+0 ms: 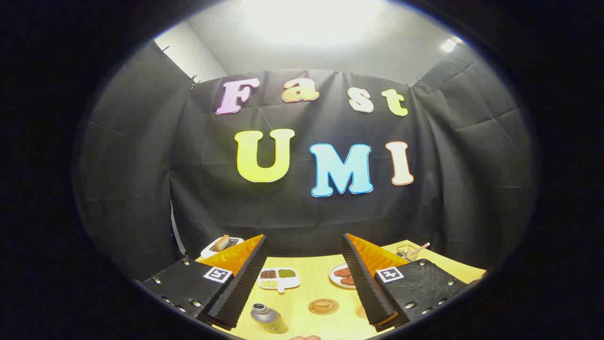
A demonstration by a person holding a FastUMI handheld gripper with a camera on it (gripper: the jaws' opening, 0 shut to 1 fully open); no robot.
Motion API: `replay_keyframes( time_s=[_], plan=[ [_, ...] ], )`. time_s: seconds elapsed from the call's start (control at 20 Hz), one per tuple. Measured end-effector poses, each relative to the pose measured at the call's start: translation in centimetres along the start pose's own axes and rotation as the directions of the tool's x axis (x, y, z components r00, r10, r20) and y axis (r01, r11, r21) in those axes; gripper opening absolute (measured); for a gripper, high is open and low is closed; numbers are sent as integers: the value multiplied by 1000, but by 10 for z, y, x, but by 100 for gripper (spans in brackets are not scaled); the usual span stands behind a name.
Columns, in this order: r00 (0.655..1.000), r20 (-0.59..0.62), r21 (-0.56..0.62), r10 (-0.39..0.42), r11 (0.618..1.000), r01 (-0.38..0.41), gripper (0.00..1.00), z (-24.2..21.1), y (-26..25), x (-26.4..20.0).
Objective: Take the bottle from table, then pour the juice into the cup, finally place the bottle on the coaster
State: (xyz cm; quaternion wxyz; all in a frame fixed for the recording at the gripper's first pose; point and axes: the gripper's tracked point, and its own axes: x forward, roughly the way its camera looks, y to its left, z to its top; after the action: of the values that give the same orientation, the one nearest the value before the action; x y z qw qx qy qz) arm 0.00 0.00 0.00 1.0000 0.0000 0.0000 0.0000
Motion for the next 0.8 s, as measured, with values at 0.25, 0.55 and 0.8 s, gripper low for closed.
replay_keyframes(
  time_s=[0.25, 0.55, 0.8],
  plan=[
    [1000, -19, -20, 8, 1000, -8, 96, -18, 13, -2],
    [1000, -21, -29, 17, 999, -17, 96, -35, 27, -5],
    [999, -38, -20, 15, 1000, -15, 96, -83, 30, -7]
  ],
)
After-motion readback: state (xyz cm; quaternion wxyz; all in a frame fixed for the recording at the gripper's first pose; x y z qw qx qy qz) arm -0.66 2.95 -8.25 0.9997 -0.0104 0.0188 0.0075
